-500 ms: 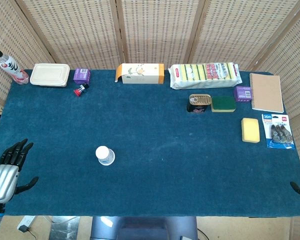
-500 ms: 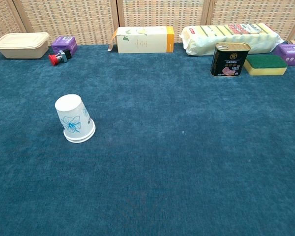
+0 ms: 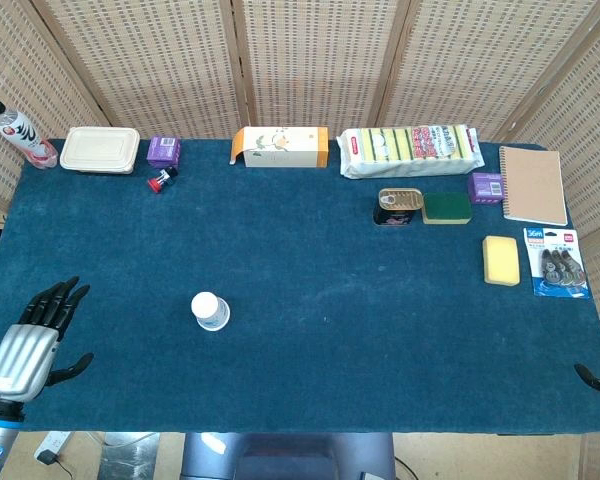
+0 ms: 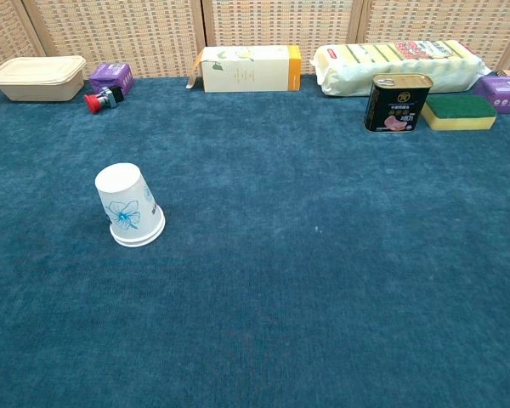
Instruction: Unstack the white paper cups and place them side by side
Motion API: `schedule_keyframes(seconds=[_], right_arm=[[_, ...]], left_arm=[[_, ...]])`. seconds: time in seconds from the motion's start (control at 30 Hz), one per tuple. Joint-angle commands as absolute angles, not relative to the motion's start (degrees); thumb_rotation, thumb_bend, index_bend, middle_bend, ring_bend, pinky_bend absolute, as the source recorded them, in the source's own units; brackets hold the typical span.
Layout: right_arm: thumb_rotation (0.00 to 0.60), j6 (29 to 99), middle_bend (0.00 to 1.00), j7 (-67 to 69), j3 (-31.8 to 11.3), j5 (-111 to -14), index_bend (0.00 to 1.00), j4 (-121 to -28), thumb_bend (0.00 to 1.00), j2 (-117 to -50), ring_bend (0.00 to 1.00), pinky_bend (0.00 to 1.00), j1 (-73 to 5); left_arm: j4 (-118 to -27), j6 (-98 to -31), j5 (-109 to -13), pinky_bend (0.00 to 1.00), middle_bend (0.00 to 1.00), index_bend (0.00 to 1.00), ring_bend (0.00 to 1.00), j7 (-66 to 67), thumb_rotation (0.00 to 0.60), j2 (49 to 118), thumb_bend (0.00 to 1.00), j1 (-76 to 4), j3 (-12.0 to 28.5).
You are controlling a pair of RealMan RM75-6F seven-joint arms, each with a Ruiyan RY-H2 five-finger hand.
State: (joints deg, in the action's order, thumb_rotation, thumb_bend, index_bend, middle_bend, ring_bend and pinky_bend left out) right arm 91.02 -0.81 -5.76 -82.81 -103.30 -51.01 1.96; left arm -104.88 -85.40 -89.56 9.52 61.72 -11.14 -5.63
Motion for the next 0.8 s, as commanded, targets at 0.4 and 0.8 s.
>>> schedule_keyframes(seconds=[0.4,0.8], right_arm=[[0.600,90.71,0.00,1.25,-5.76,-83.37,0.09,-102.64,0.00,-51.20,0.00,0.00,1.67],[0.600,90.48,0.00,3.65,-5.91,-83.17,0.09,-102.28,0.00,-50.63,0.00,0.00,1.66]], left_arm=[[-115.20,-60.95,-64.89,0.08,0.00,0.00,0.00,30.87,0.600,62.29,0.18,-30.00,5.47],[-114.79,-57.52,-52.41,0.08,0.00,0.11,0.00,36.92,0.600,68.56,0.18,-37.59,6.94]])
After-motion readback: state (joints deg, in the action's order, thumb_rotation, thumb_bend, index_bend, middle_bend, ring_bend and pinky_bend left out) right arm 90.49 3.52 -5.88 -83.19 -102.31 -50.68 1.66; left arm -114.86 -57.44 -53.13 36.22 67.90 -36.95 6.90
